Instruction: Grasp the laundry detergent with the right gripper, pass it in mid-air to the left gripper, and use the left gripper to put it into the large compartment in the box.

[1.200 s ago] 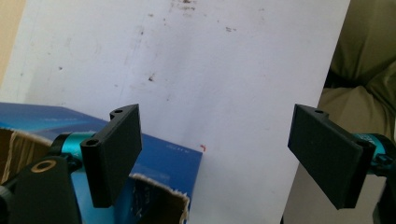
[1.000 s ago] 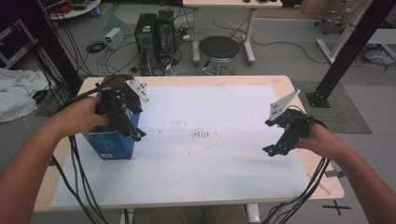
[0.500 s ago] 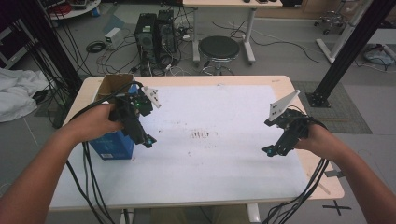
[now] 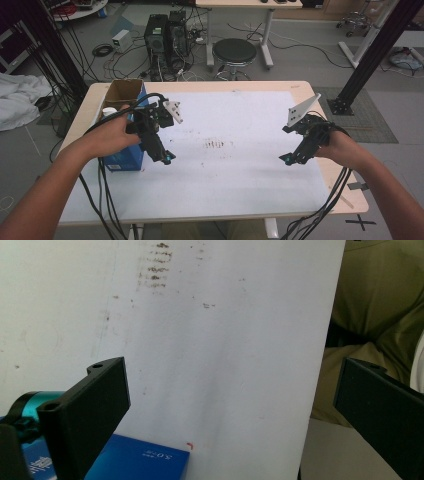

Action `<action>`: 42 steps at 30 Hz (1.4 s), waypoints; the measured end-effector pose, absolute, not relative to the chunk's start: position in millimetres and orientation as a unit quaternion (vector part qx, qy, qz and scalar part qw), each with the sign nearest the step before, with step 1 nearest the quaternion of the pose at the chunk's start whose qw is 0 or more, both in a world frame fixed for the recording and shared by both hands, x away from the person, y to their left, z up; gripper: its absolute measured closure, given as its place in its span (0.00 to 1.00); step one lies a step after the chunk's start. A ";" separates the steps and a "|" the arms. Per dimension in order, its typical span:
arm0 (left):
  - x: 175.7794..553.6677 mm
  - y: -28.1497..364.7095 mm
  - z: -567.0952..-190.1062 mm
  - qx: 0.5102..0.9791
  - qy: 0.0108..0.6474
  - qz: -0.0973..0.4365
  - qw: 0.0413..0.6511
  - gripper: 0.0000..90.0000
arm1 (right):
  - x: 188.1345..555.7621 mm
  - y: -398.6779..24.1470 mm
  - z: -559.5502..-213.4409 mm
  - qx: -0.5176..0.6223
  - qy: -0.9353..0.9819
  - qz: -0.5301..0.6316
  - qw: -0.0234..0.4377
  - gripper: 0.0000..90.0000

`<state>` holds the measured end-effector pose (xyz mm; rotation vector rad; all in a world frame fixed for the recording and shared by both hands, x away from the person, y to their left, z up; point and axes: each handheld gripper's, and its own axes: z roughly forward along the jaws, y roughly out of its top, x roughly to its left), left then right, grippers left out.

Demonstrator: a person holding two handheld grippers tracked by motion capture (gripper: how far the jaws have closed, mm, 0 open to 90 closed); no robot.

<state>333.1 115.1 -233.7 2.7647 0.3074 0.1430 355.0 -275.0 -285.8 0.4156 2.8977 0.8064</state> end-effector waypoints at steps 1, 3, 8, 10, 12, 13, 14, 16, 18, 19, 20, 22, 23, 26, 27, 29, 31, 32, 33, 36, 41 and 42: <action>332.3 113.5 -233.8 0.977 0.105 0.048 0.178 0.02 | 355.5 -275.3 -285.3 0.139 0.953 0.263 0.053 0.01; 331.4 110.6 -234.1 0.979 0.095 0.051 0.174 0.02 | 356.8 -276.1 -284.2 0.141 0.953 0.261 0.056 0.01; 329.8 107.7 -237.2 0.980 0.094 0.045 0.168 0.02 | 359.5 -278.4 -279.0 0.145 0.953 0.259 0.059 0.01; 328.9 107.6 -237.5 0.981 0.092 0.046 0.167 0.02 | 360.7 -279.0 -277.2 0.145 0.953 0.259 0.060 0.01; 328.5 107.8 -237.7 0.981 0.091 0.048 0.166 0.02 | 361.6 -279.3 -275.9 0.146 0.953 0.259 0.060 0.01; 328.4 108.0 -237.8 0.981 0.093 0.050 0.165 0.02 | 361.7 -279.4 -275.6 0.146 0.953 0.259 0.060 0.01; 328.7 108.6 -238.0 0.981 0.093 0.049 0.166 0.02 | 361.9 -279.4 -275.4 0.147 0.953 0.258 0.060 0.01; 329.1 109.4 -238.3 0.980 0.096 0.050 0.164 0.02 | 361.6 -278.9 -275.6 0.146 0.953 0.257 0.060 0.01; 329.6 109.9 -238.4 0.980 0.097 0.050 0.164 0.02 | 361.5 -278.2 -275.7 0.145 0.954 0.257 0.061 0.01; 329.6 110.1 -238.3 0.980 0.097 0.050 0.165 0.02 | 361.3 -278.0 -275.6 0.146 0.953 0.257 0.061 0.01; 329.5 110.0 -238.1 0.980 0.097 0.050 0.165 0.02 | 361.3 -277.9 -275.5 0.146 0.953 0.257 0.061 0.01; 329.4 110.1 -238.0 0.980 0.096 0.050 0.165 0.02 | 361.3 -277.5 -275.7 0.145 0.954 0.256 0.061 0.01; 329.0 110.3 -237.9 0.980 0.097 0.051 0.165 0.02 | 361.1 -277.2 -275.7 0.147 0.953 0.256 0.061 0.01; 329.6 111.4 -238.6 0.980 0.100 0.052 0.166 0.02 | 361.1 -276.5 -275.8 0.145 0.954 0.255 0.060 0.01; 330.5 112.0 -238.6 0.980 0.099 0.052 0.165 0.02 | 361.2 -276.4 -275.8 0.144 0.954 0.255 0.061 0.01; 331.6 113.2 -239.4 0.979 0.104 0.053 0.164 0.02 | 361.1 -276.3 -276.0 0.144 0.954 0.254 0.061 0.01; 332.9 114.9 -240.0 0.979 0.106 0.053 0.165 0.02 | 360.5 -276.1 -276.1 0.143 0.954 0.254 0.062 0.01; 333.2 115.6 -240.3 0.979 0.107 0.053 0.166 0.02 | 360.2 -276.2 -275.9 0.143 0.954 0.254 0.062 0.01; 333.4 116.4 -240.8 0.979 0.108 0.053 0.166 0.02 | 359.5 -276.2 -275.6 0.145 0.954 0.253 0.062 0.01; 333.8 118.2 -241.8 0.979 0.109 0.055 0.164 0.02 | 358.8 -276.5 -275.7 0.144 0.955 0.253 0.063 0.01; 333.8 120.3 -241.9 0.978 0.111 0.056 0.165 0.02 | 357.5 -276.5 -276.8 0.145 0.955 0.252 0.065 0.01; 333.8 120.4 -241.9 0.978 0.111 0.057 0.166 0.02 | 357.2 -276.4 -277.2 0.145 0.954 0.253 0.064 0.01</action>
